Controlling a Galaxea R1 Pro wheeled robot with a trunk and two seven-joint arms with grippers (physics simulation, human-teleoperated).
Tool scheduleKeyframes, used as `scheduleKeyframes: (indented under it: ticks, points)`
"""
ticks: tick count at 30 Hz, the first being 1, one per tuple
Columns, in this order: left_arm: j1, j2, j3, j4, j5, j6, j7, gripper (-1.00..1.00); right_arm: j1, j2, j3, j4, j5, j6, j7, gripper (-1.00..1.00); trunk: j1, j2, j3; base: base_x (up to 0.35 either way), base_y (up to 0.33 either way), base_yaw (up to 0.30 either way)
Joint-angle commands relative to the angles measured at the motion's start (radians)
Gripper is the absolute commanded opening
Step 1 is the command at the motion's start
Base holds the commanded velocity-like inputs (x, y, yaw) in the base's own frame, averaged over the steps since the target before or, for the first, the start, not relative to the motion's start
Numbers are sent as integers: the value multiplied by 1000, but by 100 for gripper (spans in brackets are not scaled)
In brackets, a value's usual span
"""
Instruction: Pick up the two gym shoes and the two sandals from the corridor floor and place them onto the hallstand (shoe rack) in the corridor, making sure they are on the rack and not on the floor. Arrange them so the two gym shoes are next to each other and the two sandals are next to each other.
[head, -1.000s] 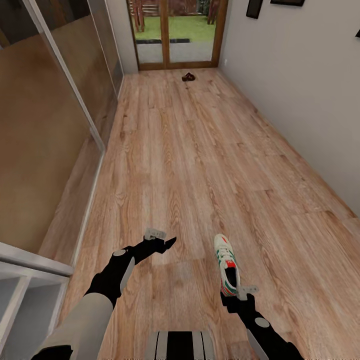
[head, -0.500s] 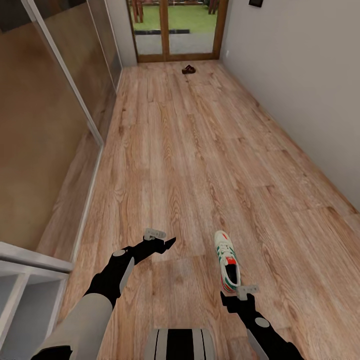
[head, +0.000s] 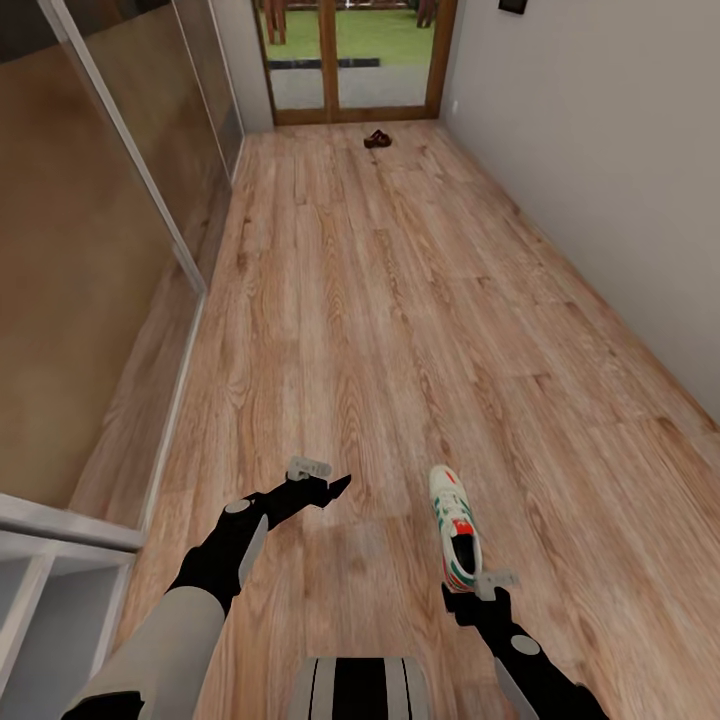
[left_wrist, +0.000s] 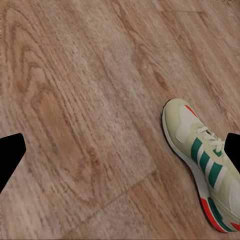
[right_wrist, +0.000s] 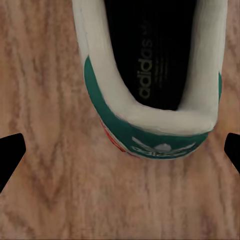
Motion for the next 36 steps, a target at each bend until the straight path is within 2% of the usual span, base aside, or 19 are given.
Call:
scheduleKeyframes:
  ticks: [1,5,9,11,17,36]
  points:
    - [0,-2,8,-2,-9,6,-9,100,-1,-2,6,1,-11,-4,0,100,0,0,-1,242,0,0]
    - [0,-2,8,-1,-9,3,-8,100,-1,-4,0,1,-10,-4,0,100,0,0,-1,111,0,0]
    - [0,-2,8,-1,-9,1,-8,100,-1,-3,-31,0,-10,-3,0,100,0,0,-1,33,0,0]
    - [0,-2,8,-1,-9,1,-8,100,-1,-3,-62,-1,-9,-3,0,100,0,0,-1,12,0,0]
    - [0,-2,8,-1,-8,2,-9,100,-1,-3,-84,-2,-9,-3,0,100,0,0,-1,5,0,0]
    - [0,-2,8,-2,-9,5,-9,100,-1,-1,-80,-3,-8,-2,3,100,0,0,-1,0,0,0]
